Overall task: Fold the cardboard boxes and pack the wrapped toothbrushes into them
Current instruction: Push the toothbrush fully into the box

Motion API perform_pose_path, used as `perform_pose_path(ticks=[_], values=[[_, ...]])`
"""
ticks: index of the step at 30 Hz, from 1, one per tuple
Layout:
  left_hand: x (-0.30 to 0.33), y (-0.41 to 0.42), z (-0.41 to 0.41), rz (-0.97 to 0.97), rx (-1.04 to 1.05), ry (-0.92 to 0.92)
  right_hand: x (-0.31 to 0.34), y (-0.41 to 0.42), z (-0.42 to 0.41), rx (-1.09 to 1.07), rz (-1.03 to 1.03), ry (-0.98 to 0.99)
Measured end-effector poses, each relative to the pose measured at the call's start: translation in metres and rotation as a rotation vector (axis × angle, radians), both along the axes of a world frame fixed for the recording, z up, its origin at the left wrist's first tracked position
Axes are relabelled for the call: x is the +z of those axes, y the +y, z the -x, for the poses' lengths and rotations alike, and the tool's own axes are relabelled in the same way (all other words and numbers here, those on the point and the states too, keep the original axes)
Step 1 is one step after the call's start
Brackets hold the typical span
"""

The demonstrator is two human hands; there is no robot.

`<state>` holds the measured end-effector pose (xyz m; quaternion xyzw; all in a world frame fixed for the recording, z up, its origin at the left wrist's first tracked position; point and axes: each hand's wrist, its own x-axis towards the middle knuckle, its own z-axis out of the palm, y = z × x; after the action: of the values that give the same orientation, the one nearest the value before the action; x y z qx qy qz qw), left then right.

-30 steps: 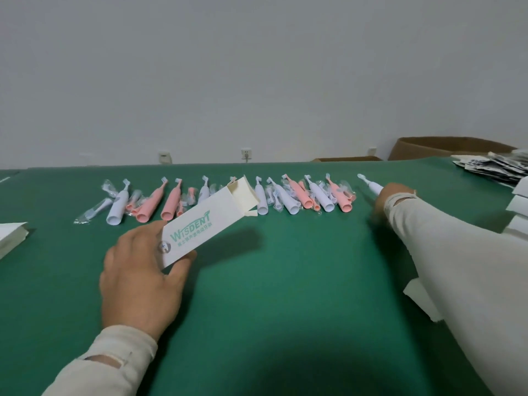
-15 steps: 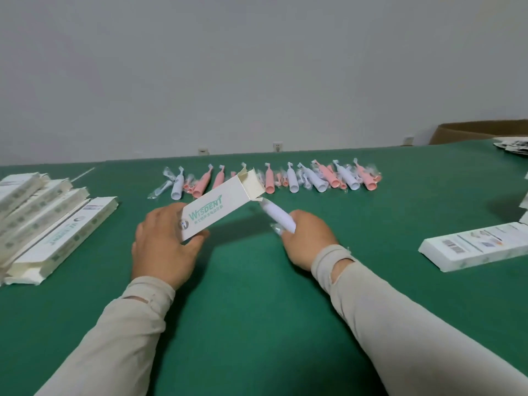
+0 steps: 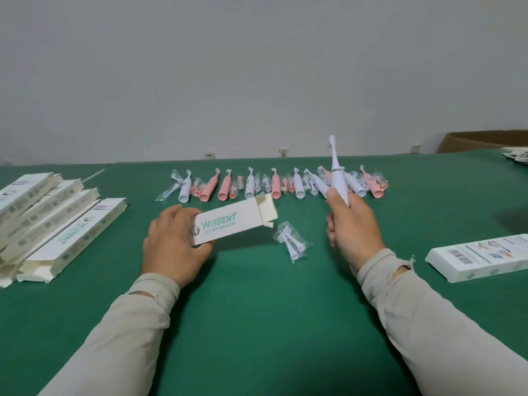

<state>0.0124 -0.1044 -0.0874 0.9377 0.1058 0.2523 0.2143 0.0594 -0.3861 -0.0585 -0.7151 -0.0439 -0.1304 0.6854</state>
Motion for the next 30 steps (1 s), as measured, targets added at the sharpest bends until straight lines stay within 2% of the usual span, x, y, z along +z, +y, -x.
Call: perform_pose_path(ticks=[5, 8, 12, 18, 24, 27, 30], values=[[0.001, -0.005, -0.001, -0.008, -0.041, -0.013, 0.009, 0.0, 0.004, 0.103, 0.004, -0.062], [0.001, -0.005, -0.003, -0.001, -0.055, -0.019, 0.007, 0.004, 0.008, 0.247, -0.172, -0.066], [0.002, -0.001, -0.004, 0.019, -0.077, -0.034, 0.002, 0.011, 0.009, 0.223, -0.271, -0.077], [0.002, -0.006, -0.001, 0.028, -0.126, -0.069, -0.001, 0.011, 0.008, 0.231, -0.242, -0.033], [0.003, -0.006, -0.001, 0.001, -0.184, -0.074, -0.004, 0.011, 0.009, 0.474, -0.126, 0.154], [0.002, -0.004, -0.002, -0.007, -0.148, -0.056, -0.004, 0.009, 0.003, 0.414, -0.294, 0.259], [0.001, -0.001, -0.002, 0.002, -0.088, -0.032, -0.002, -0.001, -0.007, 0.196, -0.552, 0.219]])
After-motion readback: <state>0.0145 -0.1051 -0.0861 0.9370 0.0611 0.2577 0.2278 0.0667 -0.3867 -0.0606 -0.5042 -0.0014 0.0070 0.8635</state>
